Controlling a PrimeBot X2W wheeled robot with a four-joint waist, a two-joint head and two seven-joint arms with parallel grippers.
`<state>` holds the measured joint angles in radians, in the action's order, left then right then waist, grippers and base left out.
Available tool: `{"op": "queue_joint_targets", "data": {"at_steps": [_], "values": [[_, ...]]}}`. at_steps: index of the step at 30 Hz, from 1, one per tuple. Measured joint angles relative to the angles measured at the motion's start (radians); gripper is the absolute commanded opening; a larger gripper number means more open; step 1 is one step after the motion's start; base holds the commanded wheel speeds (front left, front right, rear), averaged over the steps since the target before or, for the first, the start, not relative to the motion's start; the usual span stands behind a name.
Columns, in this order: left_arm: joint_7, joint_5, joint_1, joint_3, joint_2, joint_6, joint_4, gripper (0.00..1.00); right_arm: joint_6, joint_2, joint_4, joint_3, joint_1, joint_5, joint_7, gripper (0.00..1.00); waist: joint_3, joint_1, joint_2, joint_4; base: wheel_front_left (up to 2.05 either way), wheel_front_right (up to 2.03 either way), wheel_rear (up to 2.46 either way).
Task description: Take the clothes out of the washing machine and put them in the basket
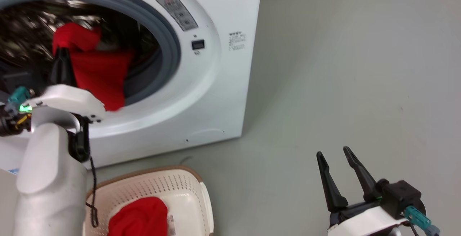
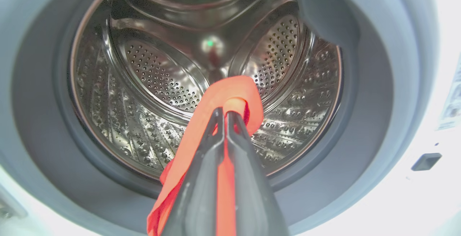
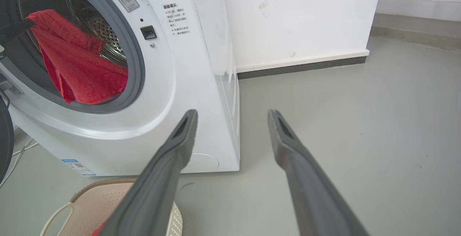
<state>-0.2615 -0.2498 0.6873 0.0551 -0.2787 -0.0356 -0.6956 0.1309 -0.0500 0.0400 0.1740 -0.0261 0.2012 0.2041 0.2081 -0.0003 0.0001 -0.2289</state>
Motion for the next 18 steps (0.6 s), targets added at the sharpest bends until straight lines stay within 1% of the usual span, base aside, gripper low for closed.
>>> {"op": "queue_joint_targets", "data": {"at_steps": [9,15,18], "values": [[0.000,0.023,-0.166,0.033,0.088,-0.018,0.243,0.00,0.000,0.000,-0.041,-0.030,-0.064,-0.007,-0.038,1.00,-0.122,-0.0001,0.0000,0.061,0.00,0.00,0.00],[-0.001,0.042,-0.254,0.012,0.135,-0.027,0.426,0.00,0.000,0.000,-0.066,-0.039,-0.099,-0.008,-0.055,1.00,-0.177,0.0000,0.0000,0.107,0.00,0.00,0.00],[-0.001,0.047,-0.276,-0.004,0.142,-0.031,0.525,0.00,0.000,0.000,-0.077,-0.041,-0.109,-0.009,-0.060,1.00,-0.195,0.0000,0.0000,0.133,0.00,0.00,0.00]]}}
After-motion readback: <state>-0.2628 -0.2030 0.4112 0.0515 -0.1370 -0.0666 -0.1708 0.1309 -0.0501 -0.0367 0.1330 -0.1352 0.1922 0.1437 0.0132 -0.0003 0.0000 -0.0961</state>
